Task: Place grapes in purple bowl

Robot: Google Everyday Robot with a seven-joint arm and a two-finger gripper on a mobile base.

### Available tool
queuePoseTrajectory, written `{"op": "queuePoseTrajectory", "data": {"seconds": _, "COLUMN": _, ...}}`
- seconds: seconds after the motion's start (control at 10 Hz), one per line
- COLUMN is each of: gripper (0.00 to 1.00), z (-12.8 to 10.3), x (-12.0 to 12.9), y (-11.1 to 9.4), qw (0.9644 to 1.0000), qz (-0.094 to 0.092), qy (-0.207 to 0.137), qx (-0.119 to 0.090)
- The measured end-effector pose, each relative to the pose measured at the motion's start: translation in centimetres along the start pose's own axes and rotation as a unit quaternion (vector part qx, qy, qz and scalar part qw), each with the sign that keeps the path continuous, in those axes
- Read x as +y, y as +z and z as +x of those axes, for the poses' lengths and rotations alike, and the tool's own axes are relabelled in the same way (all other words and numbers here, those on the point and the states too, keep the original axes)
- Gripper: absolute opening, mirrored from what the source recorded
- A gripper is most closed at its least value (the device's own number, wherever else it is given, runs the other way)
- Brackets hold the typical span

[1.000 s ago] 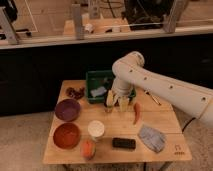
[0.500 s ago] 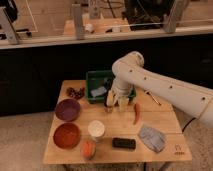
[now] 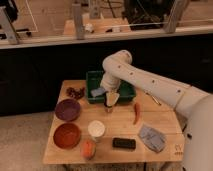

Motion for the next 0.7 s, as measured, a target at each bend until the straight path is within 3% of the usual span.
{"op": "queuePoseTrajectory", "data": {"seconds": 0.2, "gripper": 0.8, "z": 0.1, "x": -3.7, "y": 1.2, "qw": 0.9987, "qz": 0.031, "qy": 0.042, "qx": -0.003}}
{"op": "queuePoseTrajectory", "data": {"seconds": 0.4, "gripper": 0.8, "z": -0.8, "x": -5.8, "y": 1.9, "qw": 0.9953, "qz": 0.056, "qy": 0.079, "qx": -0.005}}
{"op": "queuePoseTrajectory", "data": {"seconds": 0.7, "gripper": 0.8, "z": -0.7, "x": -6.3, "y": 2.0, "qw": 0.9939, "qz": 0.062, "qy": 0.091, "qx": -0.005}}
